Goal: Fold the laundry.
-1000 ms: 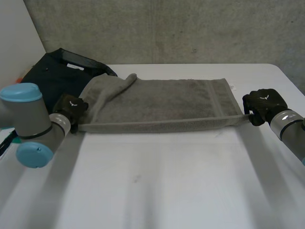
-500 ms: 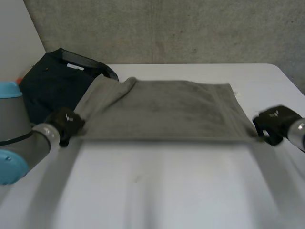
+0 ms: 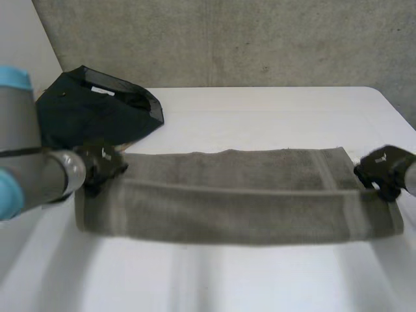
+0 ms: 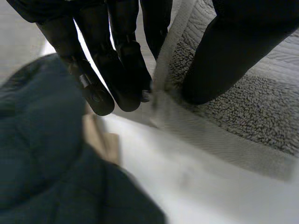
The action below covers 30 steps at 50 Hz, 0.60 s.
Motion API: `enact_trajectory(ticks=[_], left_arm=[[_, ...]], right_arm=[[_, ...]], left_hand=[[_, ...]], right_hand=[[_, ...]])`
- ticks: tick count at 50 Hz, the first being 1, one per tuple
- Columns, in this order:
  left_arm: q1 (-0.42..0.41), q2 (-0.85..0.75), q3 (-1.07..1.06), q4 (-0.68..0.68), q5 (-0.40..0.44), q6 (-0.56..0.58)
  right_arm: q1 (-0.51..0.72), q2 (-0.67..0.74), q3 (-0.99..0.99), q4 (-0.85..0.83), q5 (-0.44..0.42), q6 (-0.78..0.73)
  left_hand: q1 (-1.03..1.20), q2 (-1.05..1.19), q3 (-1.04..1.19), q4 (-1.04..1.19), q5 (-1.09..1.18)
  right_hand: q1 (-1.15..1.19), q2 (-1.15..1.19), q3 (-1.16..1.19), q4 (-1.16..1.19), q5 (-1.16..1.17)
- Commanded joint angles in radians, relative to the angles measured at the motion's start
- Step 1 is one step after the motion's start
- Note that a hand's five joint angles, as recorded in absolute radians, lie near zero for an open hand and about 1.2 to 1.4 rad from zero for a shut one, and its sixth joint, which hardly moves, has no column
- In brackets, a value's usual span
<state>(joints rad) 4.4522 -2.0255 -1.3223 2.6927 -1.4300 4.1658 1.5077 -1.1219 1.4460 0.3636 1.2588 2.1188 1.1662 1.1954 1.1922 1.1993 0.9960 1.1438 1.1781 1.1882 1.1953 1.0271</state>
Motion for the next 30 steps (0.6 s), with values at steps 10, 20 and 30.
enact_trajectory(ticks=[10, 20, 30], left_arm=[[-0.076, -0.406, 0.612, 0.016, -0.161, -0.168], [-0.103, -0.509, 0.755, 0.018, -0.194, -0.139], [-0.139, -0.524, 0.729, 0.059, -0.266, -0.147]], right_arm=[[0.141, 0.304, -0.397, -0.334, 0.175, 0.288], [0.175, 0.444, -0.57, -0.397, 0.228, 0.285], [0.203, 0.531, -0.619, -0.482, 0.338, 0.286]], left_hand=[[0.23, 0.201, 0.204, 0.197, 0.226], [0.23, 0.201, 0.204, 0.197, 0.226], [-0.992, -1.021, -1.018, -1.025, -0.996]], right_hand=[[0.252, 0.218, 0.208, 0.201, 0.195], [0.252, 0.218, 0.208, 0.201, 0.195], [-0.969, -1.004, -1.014, -1.021, -1.027]])
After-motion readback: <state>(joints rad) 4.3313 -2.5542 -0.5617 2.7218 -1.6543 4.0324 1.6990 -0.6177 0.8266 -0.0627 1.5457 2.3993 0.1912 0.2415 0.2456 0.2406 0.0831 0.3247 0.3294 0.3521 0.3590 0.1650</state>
